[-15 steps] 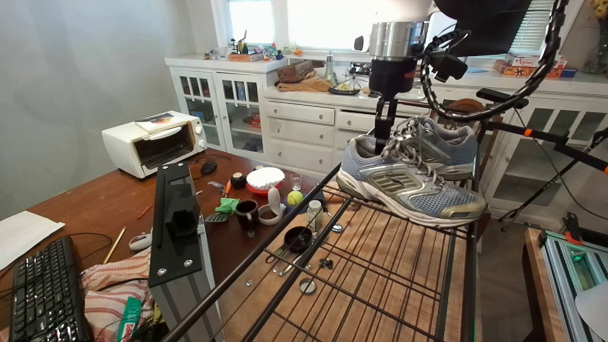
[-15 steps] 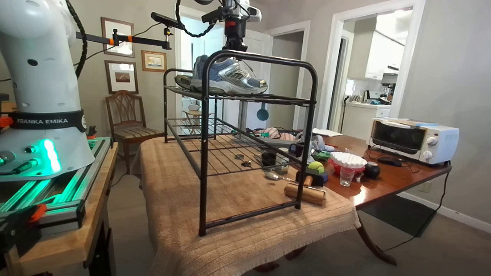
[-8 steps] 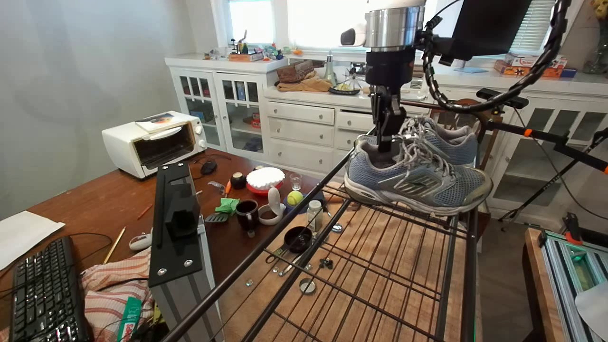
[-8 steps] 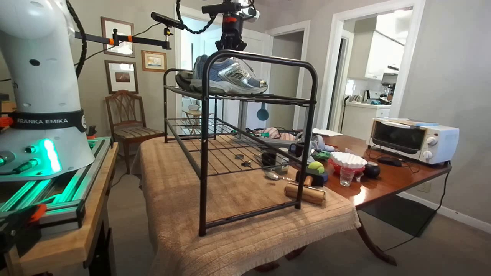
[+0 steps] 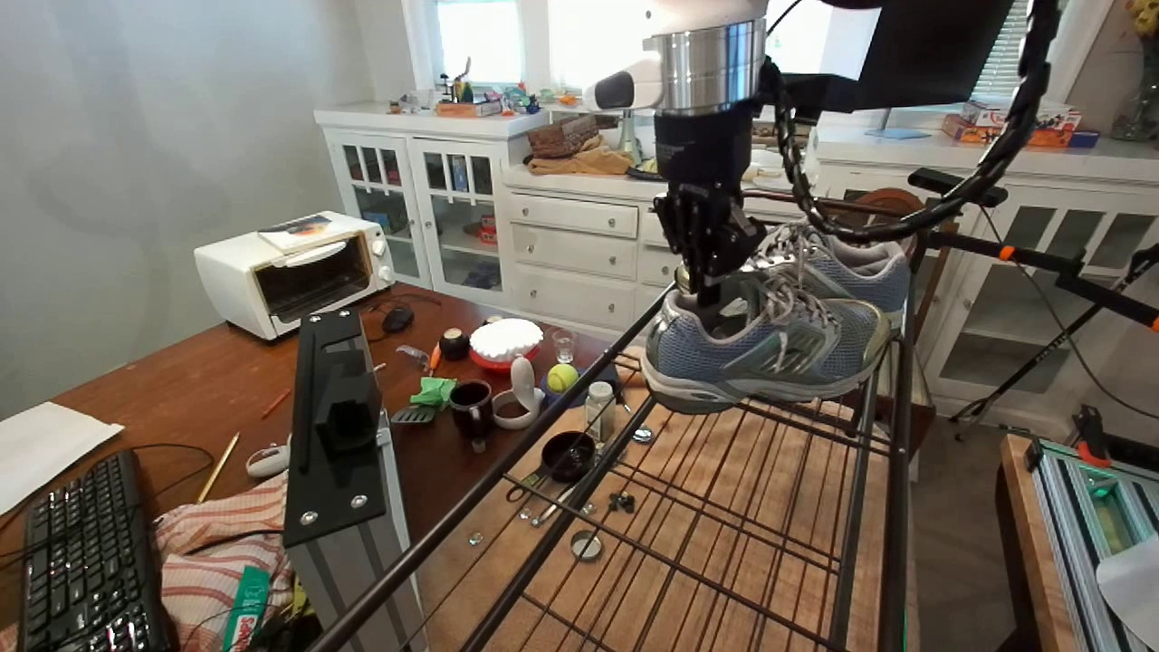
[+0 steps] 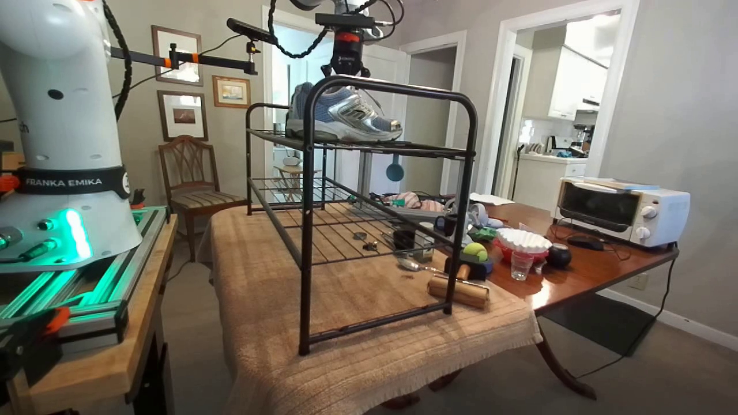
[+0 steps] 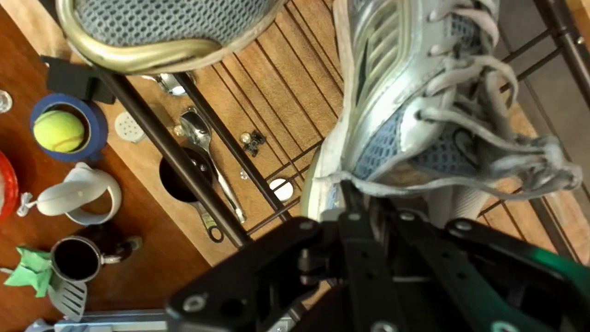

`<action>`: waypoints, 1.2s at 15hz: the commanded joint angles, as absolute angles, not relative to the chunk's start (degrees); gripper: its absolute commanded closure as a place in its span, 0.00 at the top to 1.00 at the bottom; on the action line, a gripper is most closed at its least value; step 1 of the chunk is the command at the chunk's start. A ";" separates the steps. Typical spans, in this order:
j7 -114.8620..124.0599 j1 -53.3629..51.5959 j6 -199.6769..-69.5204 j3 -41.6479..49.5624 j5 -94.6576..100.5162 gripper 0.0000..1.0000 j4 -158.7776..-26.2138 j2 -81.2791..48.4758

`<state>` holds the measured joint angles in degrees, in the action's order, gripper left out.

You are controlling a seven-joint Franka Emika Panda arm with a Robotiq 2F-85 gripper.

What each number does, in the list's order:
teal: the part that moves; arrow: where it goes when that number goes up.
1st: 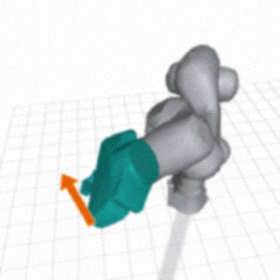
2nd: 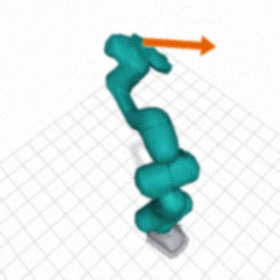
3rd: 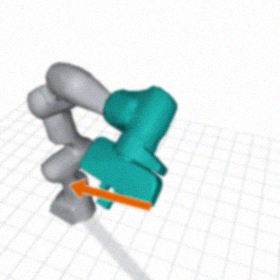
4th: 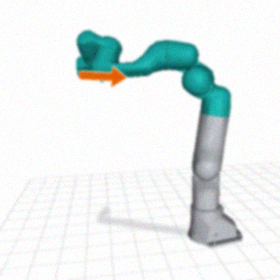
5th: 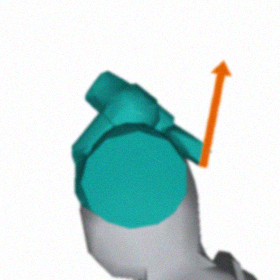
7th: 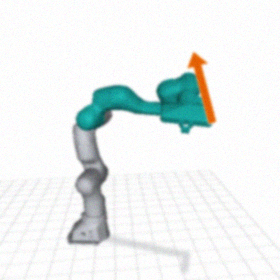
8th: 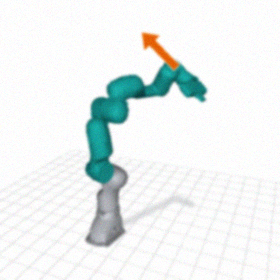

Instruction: Turn the left sneaker around

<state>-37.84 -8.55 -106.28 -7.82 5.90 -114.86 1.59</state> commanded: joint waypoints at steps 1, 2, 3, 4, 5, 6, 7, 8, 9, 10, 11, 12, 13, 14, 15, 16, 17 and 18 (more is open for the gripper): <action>-43.43 -9.36 -105.83 -8.89 8.85 0.02 -113.91 0.47; -44.22 -9.54 -106.28 -9.21 9.35 0.02 -114.47 0.95; -44.44 -9.70 -106.61 -9.48 9.75 0.33 -114.84 1.33; -44.12 -9.83 -106.92 -9.68 9.74 0.34 -115.15 1.73; -42.35 -9.94 -107.31 -9.81 9.29 0.40 -115.45 2.20; -41.34 -10.01 -107.54 -9.87 8.60 0.47 -115.65 2.66; -39.61 -10.04 -107.67 -9.93 7.89 0.56 -115.91 3.26; -37.33 -10.08 -107.70 -9.98 7.38 0.62 -116.01 3.69; -34.72 -10.08 -107.32 -10.03 6.91 0.69 -116.00 4.07; -32.13 -10.10 -107.10 -10.07 6.31 0.78 -116.09 4.45; -29.31 -10.13 -106.96 -10.11 5.31 0.85 -116.24 4.91; -26.47 -10.20 -107.06 -10.15 4.11 0.93 -116.42 5.22; -24.00 -10.30 -106.88 -10.23 2.97 0.99 -116.47 5.29; -21.13 -10.41 -106.92 -10.40 2.03 1.00 -116.55 5.23; -18.62 -10.54 -107.21 -10.60 1.11 1.00 -116.72 5.16; -16.39 -10.65 -106.89 -10.78 0.00 1.00 -116.70 4.92; -13.70 -10.77 -107.59 -10.98 -0.65 1.00 -117.13 4.90; -11.61 -10.89 -107.75 -11.13 -1.54 1.00 -117.49 4.85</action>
<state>-18.13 -10.28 -106.63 -10.81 0.95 -115.53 4.20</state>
